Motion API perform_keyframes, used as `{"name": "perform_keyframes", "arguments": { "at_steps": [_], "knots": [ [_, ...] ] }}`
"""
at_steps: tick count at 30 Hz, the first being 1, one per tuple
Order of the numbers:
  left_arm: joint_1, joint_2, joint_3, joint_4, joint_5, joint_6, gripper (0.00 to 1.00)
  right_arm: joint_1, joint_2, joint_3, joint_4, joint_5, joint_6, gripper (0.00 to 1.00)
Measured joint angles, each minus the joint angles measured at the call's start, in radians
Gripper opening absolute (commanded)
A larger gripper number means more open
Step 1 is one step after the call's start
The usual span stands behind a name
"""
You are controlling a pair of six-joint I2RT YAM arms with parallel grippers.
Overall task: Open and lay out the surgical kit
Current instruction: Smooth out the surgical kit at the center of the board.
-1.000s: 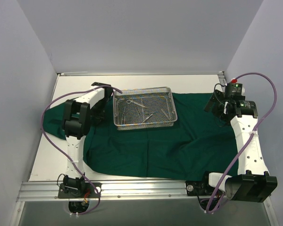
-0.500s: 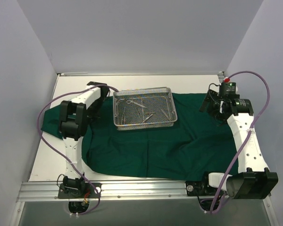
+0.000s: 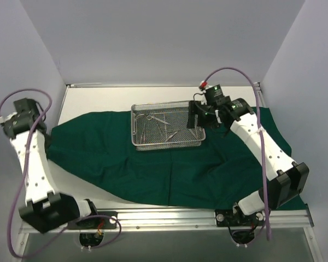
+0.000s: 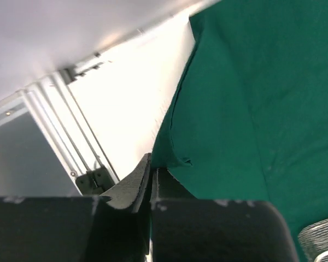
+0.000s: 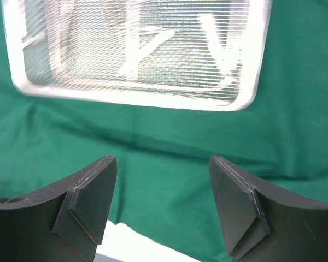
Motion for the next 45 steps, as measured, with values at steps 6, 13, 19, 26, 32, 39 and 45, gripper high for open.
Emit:
{"name": "perform_keyframes", "arguments": {
  "at_steps": [6, 13, 19, 26, 32, 39, 45],
  "knots": [
    [0.052, -0.189, 0.0, -0.031, -0.039, -0.004, 0.25, 0.154, 0.0, 0.01, 0.04, -0.043, -0.003, 0.7],
    [0.069, -0.185, -0.142, -0.032, 0.032, -0.037, 0.75, 0.173, -0.01, 0.012, 0.043, -0.016, -0.023, 0.72],
    [0.064, -0.153, -0.1, -0.049, 0.131, -0.01, 0.37, 0.142, -0.007, 0.045, 0.029, 0.024, -0.035, 0.71],
    [-0.086, 0.048, 0.065, 0.017, 0.213, 0.051, 0.02, -0.037, 0.071, 0.143, 0.021, 0.088, -0.042, 0.54],
    [-0.208, 0.397, 0.299, 0.096, 0.285, 0.119, 0.02, -0.204, 0.196, 0.148, 0.081, 0.173, -0.034, 0.15],
    [-0.204, 0.736, 0.512, 0.095, 0.343, 0.122, 0.02, -0.328, 0.41, 0.243, 0.172, 0.256, -0.031, 0.0],
    [-0.198, 0.974, 0.653, 0.062, 0.356, 0.115, 0.02, -0.42, 0.586, 0.343, 0.193, 0.258, -0.042, 0.0]
  ]
}}
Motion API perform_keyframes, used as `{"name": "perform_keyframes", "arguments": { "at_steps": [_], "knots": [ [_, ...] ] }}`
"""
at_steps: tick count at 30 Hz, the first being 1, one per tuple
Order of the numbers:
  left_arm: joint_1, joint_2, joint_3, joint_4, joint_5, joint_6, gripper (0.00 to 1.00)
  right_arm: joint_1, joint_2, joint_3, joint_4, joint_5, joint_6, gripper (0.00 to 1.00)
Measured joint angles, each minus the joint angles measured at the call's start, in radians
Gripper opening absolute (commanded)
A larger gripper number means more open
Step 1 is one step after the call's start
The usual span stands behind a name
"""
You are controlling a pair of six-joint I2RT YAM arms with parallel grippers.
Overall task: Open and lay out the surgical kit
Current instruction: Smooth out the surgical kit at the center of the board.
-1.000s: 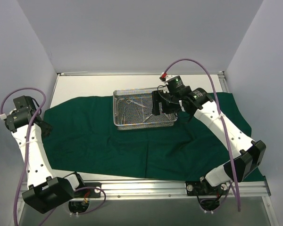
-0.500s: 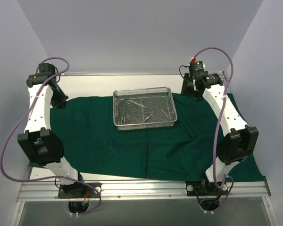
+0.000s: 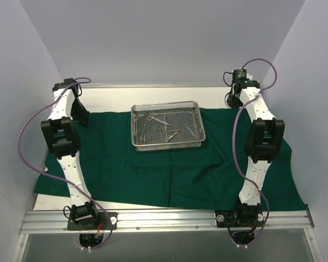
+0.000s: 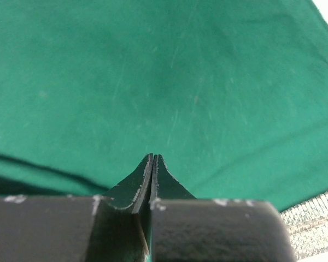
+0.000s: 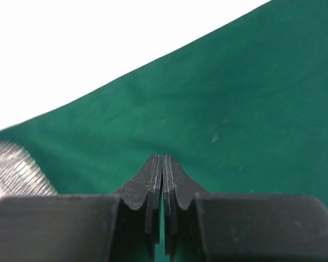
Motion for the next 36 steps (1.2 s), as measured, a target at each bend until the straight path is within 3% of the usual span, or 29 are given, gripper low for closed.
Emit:
{"name": "perform_keyframes", "arguments": {
  "at_steps": [11, 18, 25, 36],
  "knots": [
    [0.015, 0.195, 0.14, -0.024, 0.101, -0.023, 0.02, -0.058, 0.181, 0.046, 0.023, -0.089, -0.002, 0.0],
    [0.023, 0.215, 0.141, -0.027, 0.169, -0.034, 0.02, -0.052, 0.191, -0.076, 0.092, -0.192, 0.031, 0.0],
    [0.036, 0.279, 0.24, -0.086, 0.22, -0.053, 0.02, -0.063, 0.201, -0.082, 0.148, -0.241, 0.064, 0.0],
    [0.072, 0.462, 0.54, -0.171, 0.435, -0.093, 0.02, -0.095, 0.376, 0.181, 0.147, -0.335, 0.154, 0.0]
  ]
}}
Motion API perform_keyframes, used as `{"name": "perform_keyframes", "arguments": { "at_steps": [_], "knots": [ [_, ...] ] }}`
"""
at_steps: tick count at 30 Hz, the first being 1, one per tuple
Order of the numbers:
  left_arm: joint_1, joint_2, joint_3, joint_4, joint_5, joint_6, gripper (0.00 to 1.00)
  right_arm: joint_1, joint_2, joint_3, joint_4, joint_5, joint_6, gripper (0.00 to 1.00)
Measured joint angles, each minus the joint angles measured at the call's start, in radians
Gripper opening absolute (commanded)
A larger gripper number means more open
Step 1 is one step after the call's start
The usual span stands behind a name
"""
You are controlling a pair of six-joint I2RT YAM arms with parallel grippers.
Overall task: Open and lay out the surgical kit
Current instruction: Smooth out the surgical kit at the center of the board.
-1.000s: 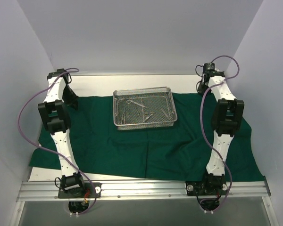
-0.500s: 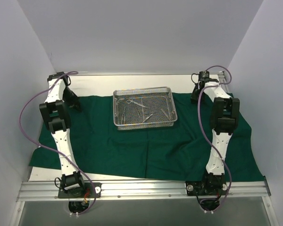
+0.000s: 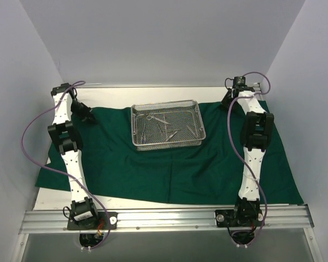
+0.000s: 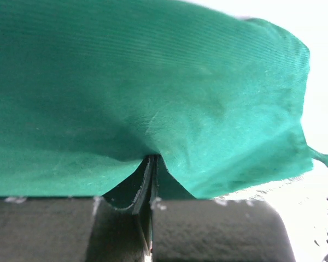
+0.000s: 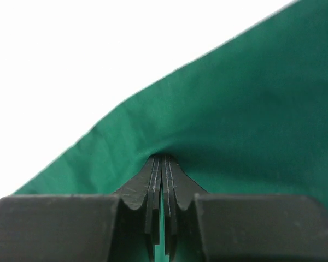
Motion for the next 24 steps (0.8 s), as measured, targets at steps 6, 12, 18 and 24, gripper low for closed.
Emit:
{"name": "perform_keyframes", "arguments": {
  "at_steps": [6, 12, 18, 24],
  "knots": [
    [0.013, 0.034, 0.021, 0.087, 0.131, -0.061, 0.02, -0.01, 0.165, 0.264, -0.008, -0.045, 0.057, 0.0],
    [0.045, 0.084, 0.061, 0.183, 0.251, -0.149, 0.02, -0.025, 0.29, 0.46, -0.001, -0.085, 0.119, 0.0],
    [0.092, 0.099, 0.069, 0.303, 0.29, -0.203, 0.03, -0.044, 0.326, 0.518, 0.013, -0.11, 0.138, 0.0],
    [0.114, 0.047, 0.009, 0.395, 0.234, -0.163, 0.28, -0.07, 0.328, 0.534, 0.007, -0.119, 0.102, 0.01]
  ]
}}
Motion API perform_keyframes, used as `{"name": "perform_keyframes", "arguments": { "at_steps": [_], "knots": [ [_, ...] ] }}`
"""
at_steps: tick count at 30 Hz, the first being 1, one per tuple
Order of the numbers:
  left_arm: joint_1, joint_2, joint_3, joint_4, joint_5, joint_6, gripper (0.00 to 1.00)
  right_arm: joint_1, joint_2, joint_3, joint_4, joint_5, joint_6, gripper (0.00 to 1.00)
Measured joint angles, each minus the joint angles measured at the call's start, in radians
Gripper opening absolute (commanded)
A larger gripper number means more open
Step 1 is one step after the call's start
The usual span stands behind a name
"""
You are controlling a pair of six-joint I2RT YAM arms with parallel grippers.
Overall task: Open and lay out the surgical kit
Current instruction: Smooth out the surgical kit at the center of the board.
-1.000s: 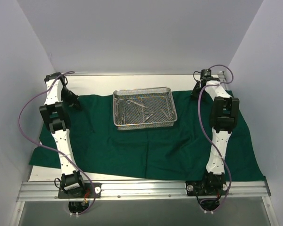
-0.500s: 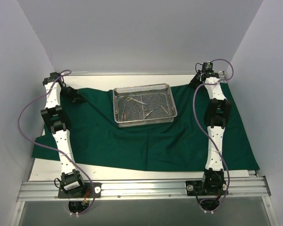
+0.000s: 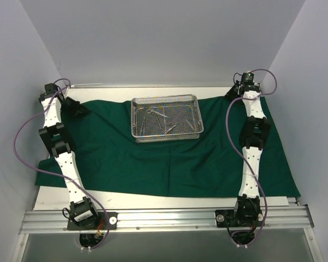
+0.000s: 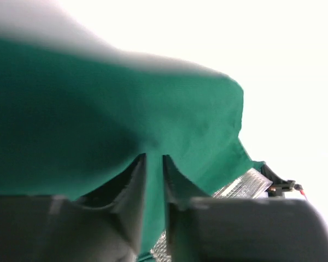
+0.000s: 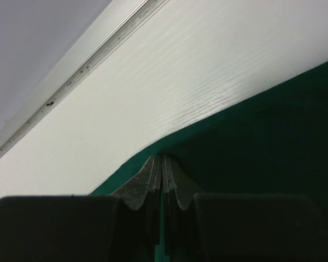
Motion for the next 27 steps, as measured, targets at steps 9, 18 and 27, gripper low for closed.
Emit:
{"name": "perform_keyframes", "arguments": {
  "at_steps": [9, 18, 27],
  "knots": [
    [-0.095, -0.349, -0.251, -0.016, -0.147, 0.124, 0.29, -0.033, -0.216, -0.22, -0.062, -0.015, -0.05, 0.04],
    [-0.308, -0.475, -0.416, -0.08, -0.307, 0.177, 0.2, 0.0, -0.541, -0.57, -0.075, -0.027, -0.126, 0.05],
    [-0.333, -0.429, -0.487, -0.146, -0.44, 0.167, 0.17, 0.055, -0.578, -0.839, -0.09, -0.006, -0.177, 0.04]
  ]
}}
